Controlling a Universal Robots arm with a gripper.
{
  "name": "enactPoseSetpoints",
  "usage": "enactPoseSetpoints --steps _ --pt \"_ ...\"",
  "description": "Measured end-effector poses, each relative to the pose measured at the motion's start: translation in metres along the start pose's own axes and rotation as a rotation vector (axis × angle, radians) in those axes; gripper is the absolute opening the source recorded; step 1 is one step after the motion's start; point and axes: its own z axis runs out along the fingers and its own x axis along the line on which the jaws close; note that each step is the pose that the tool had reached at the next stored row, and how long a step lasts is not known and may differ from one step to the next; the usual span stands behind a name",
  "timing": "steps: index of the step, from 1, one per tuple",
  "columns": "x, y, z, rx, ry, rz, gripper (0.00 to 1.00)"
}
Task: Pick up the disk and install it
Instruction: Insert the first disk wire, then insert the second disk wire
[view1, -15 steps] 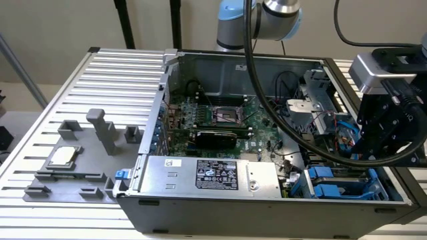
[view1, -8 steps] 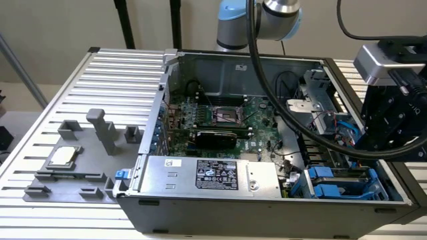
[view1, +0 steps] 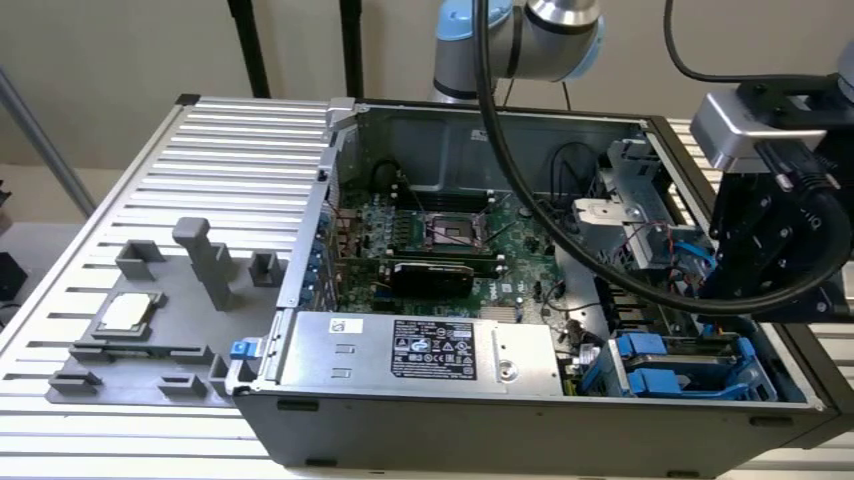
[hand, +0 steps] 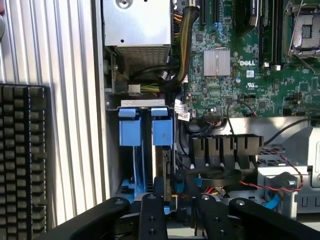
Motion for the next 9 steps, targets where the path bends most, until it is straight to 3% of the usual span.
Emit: enactPoseSetpoints --steps 9 --pt "-0.0042 0.005 0.0082 0.0005 0.0097 0.0 1.0"
